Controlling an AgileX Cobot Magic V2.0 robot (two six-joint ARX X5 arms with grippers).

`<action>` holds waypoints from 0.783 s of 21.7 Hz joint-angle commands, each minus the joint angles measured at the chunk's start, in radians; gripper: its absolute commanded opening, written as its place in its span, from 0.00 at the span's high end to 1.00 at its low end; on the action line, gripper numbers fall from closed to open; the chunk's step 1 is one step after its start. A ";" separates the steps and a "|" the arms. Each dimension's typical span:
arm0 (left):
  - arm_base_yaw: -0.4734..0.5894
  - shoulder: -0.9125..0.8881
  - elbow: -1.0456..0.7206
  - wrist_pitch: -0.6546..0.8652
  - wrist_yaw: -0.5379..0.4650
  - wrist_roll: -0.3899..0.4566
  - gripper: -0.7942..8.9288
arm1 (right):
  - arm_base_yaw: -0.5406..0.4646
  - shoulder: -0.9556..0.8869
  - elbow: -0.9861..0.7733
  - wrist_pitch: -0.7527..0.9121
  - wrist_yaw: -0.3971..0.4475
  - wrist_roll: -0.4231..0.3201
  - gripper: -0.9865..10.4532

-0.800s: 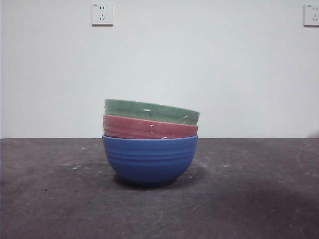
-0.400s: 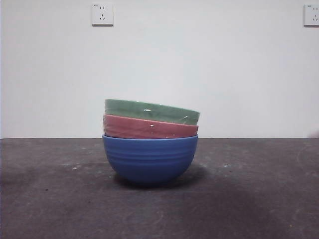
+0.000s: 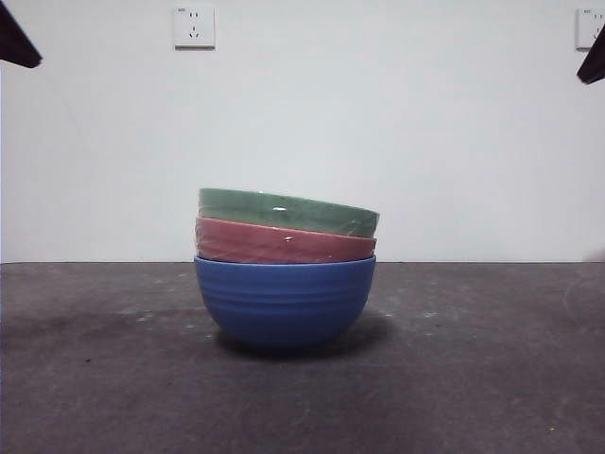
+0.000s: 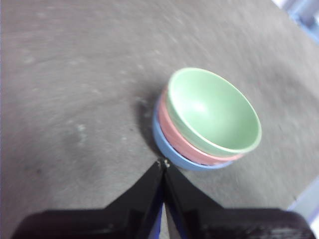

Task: Pick up the green bowl on the top,put the green bowl on the left,pick up the red bowl in the middle,put the red bowl on the right

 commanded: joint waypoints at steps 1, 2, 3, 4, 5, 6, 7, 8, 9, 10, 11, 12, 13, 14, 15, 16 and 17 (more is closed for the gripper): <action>-0.043 0.019 0.015 -0.008 0.005 0.068 0.92 | -0.003 0.017 0.006 -0.005 -0.004 -0.052 0.90; -0.067 0.021 0.016 -0.007 0.004 0.068 0.88 | -0.003 0.018 0.006 -0.005 -0.004 -0.052 0.84; -0.086 0.021 0.016 -0.005 -0.003 0.068 0.77 | -0.003 0.018 0.006 -0.005 -0.004 -0.052 0.79; -0.109 0.022 0.016 0.005 -0.007 0.068 0.59 | -0.003 0.018 0.006 -0.005 -0.003 -0.052 0.73; -0.128 0.022 0.016 0.018 -0.007 0.066 0.53 | -0.003 0.018 0.006 -0.005 -0.002 -0.051 0.71; -0.153 0.022 0.017 0.039 -0.006 0.064 0.53 | -0.003 0.018 0.006 -0.004 -0.002 -0.051 0.71; -0.177 0.030 0.025 0.050 -0.007 0.064 0.53 | -0.003 0.018 0.006 -0.002 -0.003 -0.048 0.71; -0.201 0.047 0.044 0.045 -0.007 0.064 0.53 | -0.003 0.018 0.006 0.002 -0.003 -0.048 0.71; -0.225 0.072 0.069 0.032 -0.007 0.064 0.53 | -0.003 0.018 0.006 0.004 -0.003 -0.048 0.71; -0.257 0.112 0.109 0.012 -0.007 0.072 0.53 | -0.003 0.018 0.006 0.006 -0.004 -0.048 0.71; -0.287 0.148 0.145 -0.010 -0.007 0.093 0.53 | -0.003 0.018 0.006 0.006 -0.004 -0.048 0.72; -0.325 0.198 0.193 -0.040 -0.011 0.122 0.53 | -0.003 0.018 0.006 0.005 -0.004 -0.048 0.72; -0.358 0.238 0.233 -0.070 -0.023 0.148 0.53 | -0.003 0.018 0.006 0.005 -0.004 -0.048 0.72; -0.401 0.294 0.283 -0.107 -0.059 0.183 0.53 | -0.003 0.018 0.006 0.006 -0.004 -0.048 0.72; -0.437 0.338 0.322 -0.140 -0.097 0.220 0.53 | -0.003 0.018 0.006 0.006 -0.004 -0.048 0.72; -0.481 0.393 0.367 -0.177 -0.151 0.261 0.53 | -0.003 0.018 0.006 0.006 -0.004 -0.048 0.72; -0.515 0.438 0.399 -0.199 -0.201 0.289 0.53 | -0.003 0.018 0.006 0.005 -0.004 -0.048 0.72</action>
